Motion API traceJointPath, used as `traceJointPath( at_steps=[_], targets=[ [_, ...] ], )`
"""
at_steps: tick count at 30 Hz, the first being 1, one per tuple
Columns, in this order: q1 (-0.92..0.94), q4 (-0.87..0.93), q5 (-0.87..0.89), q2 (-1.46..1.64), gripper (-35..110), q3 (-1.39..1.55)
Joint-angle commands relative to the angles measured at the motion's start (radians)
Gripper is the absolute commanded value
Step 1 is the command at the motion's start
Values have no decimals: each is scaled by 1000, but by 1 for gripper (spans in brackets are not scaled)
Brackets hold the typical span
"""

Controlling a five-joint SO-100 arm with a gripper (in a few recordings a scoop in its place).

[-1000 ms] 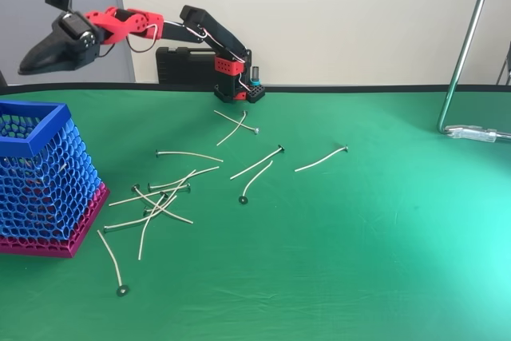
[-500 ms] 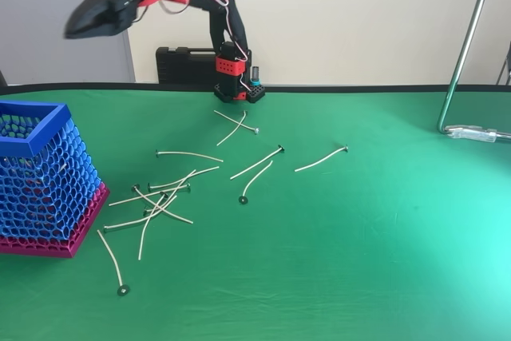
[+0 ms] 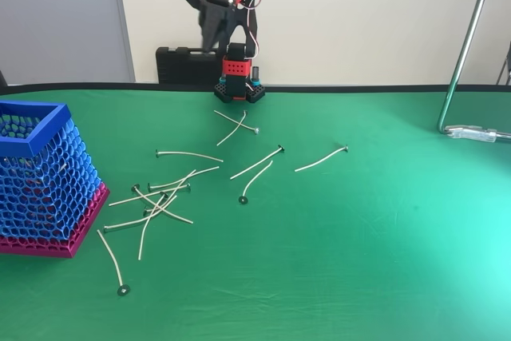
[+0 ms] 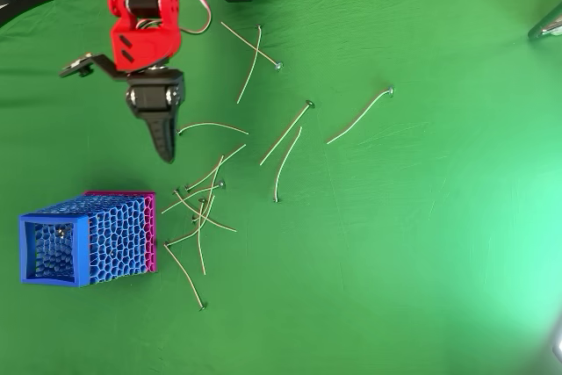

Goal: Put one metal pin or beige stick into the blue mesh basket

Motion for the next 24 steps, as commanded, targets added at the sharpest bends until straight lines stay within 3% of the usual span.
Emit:
traceJointPath(
  at_steps=[1,13,24],
  targets=[
    [-49,-17,31,176,0,210],
    [-97,-52,64,799,0,900],
    [-138,58,150,1039,0,1103]
  ],
)
